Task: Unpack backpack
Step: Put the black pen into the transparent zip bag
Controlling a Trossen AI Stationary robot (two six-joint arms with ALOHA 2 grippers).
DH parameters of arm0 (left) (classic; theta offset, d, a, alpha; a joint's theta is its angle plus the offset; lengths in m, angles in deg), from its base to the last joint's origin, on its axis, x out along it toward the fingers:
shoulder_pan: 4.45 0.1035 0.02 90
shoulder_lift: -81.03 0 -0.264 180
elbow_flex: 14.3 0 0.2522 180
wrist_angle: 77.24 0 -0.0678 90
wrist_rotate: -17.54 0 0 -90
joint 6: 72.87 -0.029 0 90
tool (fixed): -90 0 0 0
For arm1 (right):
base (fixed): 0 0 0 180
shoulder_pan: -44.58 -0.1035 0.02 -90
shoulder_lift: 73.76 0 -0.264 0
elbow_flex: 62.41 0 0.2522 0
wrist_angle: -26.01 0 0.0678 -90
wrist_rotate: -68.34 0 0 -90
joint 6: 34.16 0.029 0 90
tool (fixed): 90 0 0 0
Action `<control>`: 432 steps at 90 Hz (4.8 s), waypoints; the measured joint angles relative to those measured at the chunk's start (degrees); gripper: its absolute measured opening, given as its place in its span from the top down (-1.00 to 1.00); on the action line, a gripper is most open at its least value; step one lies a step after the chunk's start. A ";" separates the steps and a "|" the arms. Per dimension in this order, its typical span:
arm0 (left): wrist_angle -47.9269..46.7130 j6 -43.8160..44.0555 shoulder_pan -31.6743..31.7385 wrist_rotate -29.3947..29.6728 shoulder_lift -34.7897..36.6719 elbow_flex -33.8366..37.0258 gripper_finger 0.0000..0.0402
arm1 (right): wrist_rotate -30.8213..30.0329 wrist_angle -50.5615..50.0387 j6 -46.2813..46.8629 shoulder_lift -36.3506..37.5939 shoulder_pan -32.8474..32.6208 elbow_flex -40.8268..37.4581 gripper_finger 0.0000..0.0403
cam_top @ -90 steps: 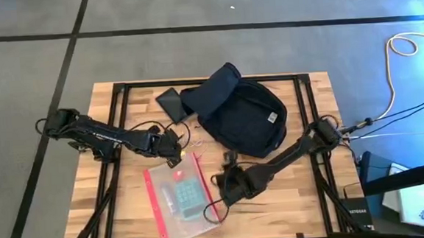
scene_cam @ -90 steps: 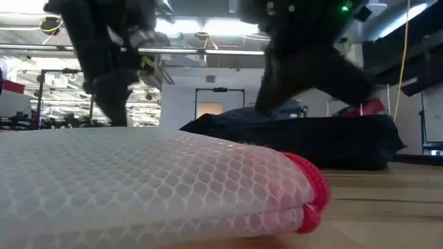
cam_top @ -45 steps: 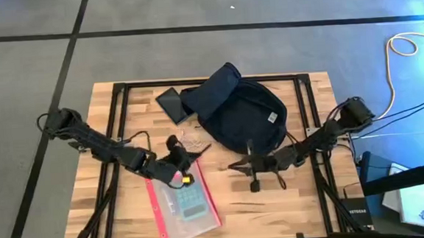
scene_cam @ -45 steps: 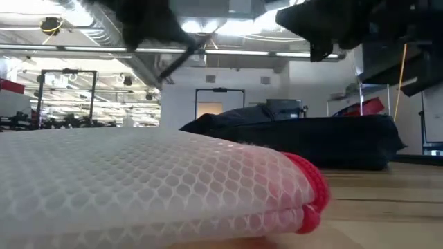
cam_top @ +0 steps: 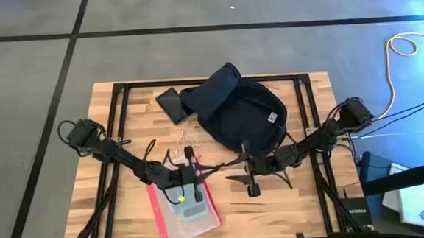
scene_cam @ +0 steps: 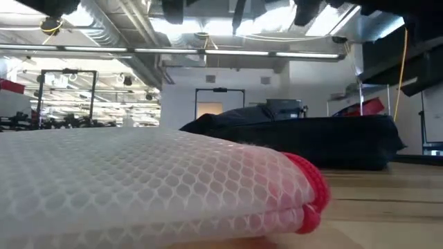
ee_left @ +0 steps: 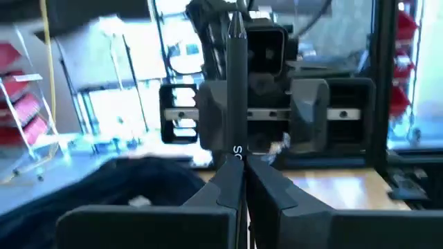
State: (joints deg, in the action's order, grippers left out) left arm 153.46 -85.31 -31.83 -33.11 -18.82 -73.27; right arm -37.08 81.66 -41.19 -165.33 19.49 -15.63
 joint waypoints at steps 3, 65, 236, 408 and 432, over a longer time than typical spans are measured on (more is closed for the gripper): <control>0.59 -0.22 0.00 -0.48 -0.30 0.27 1.00 | -0.02 0.92 -0.33 0.02 0.00 0.04 0.13; 1.83 2.91 1.79 -7.84 -0.50 0.74 1.00 | -5.99 0.25 2.67 0.00 0.00 0.79 0.16; 0.78 1.32 2.07 -4.43 -0.42 0.65 0.98 | -6.75 -7.49 0.31 -0.02 -0.02 4.17 0.97; -92.01 6.33 20.81 -59.82 -6.29 -25.76 -0.13 | 15.93 -36.91 12.21 8.31 -7.54 3.30 0.95; -118.43 -0.51 25.37 -63.35 -17.70 -43.40 -0.42 | 16.11 -37.43 12.66 8.31 -7.54 3.30 0.95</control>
State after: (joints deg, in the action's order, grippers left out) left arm 35.03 -85.82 -6.46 -96.46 -36.52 -116.67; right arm -20.97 44.24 -28.53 -157.03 11.95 -12.33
